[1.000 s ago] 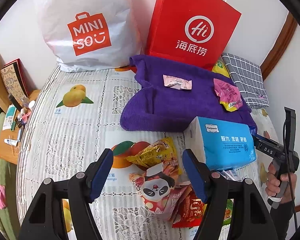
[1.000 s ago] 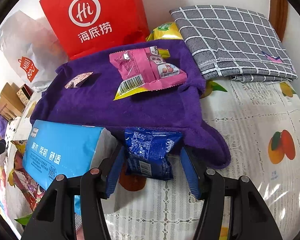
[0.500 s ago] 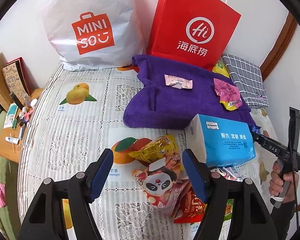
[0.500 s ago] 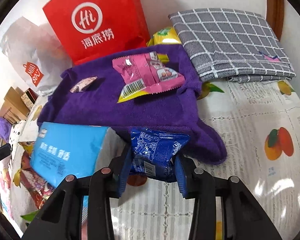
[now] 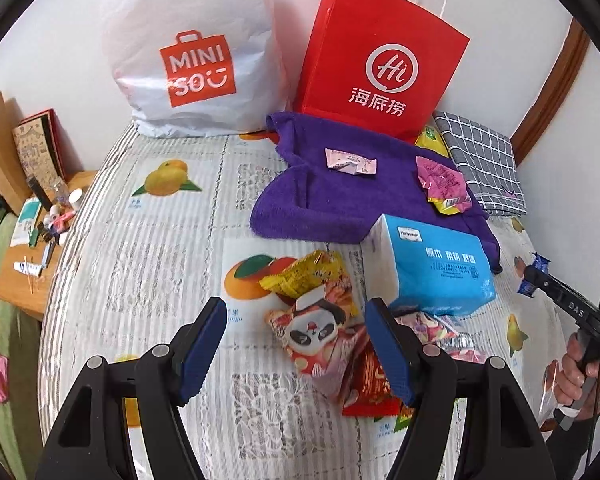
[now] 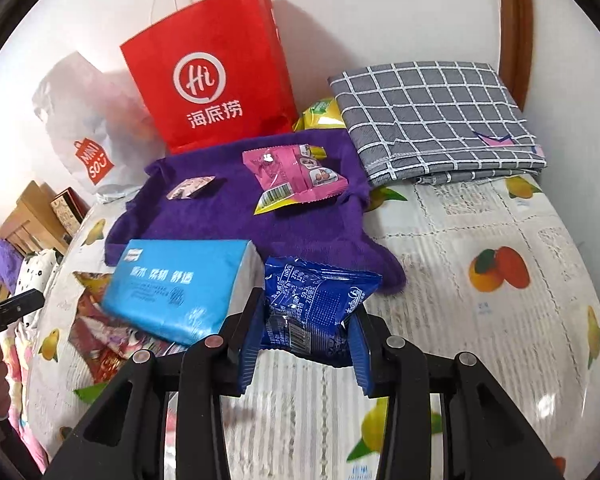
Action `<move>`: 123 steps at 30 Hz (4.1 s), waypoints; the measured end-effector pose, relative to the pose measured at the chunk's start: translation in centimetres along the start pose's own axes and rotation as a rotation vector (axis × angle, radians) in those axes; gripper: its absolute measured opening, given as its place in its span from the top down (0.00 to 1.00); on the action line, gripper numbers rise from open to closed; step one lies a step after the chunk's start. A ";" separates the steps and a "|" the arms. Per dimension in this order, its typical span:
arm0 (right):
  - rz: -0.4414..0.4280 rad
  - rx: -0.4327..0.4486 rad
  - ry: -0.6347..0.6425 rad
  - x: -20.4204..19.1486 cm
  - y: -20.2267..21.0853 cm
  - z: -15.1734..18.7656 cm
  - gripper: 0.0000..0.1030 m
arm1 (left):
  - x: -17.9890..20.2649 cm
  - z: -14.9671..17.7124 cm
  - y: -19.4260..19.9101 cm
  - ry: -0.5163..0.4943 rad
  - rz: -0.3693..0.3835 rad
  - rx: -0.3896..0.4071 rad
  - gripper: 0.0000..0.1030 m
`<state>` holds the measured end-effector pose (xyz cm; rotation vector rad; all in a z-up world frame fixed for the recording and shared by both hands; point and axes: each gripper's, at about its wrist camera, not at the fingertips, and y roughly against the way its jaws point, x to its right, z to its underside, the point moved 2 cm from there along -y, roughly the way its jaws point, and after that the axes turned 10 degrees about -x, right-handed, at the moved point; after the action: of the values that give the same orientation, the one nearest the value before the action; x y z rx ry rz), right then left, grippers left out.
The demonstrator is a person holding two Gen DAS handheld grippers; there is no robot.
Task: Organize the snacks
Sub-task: 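Grasp the dark blue snack bag beside the tissue box with the right tool and lift it, then close the left tool on the panda-print bag while the right tool holds the blue bag, then carry the panda-print bag and dark blue bag in both tools toward the purple towel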
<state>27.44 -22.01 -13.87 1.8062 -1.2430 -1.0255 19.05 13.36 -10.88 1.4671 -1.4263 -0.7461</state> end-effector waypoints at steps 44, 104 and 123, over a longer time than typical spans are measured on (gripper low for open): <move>0.052 -0.008 0.013 0.4 2.2 5.8 0.62 | 1.7 2.7 -7.0 -0.064 0.003 -0.119 0.27; -0.001 0.019 0.091 -4.8 6.1 9.0 0.62 | 3.8 5.6 -0.7 -0.084 0.085 -0.030 0.45; -0.062 0.012 0.116 -7.5 5.9 5.4 0.62 | 7.7 3.5 2.1 -0.129 0.135 0.023 0.45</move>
<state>18.59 -17.20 -9.47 1.8964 -1.1310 -0.9345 16.10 5.33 -8.97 1.3456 -1.6196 -0.7525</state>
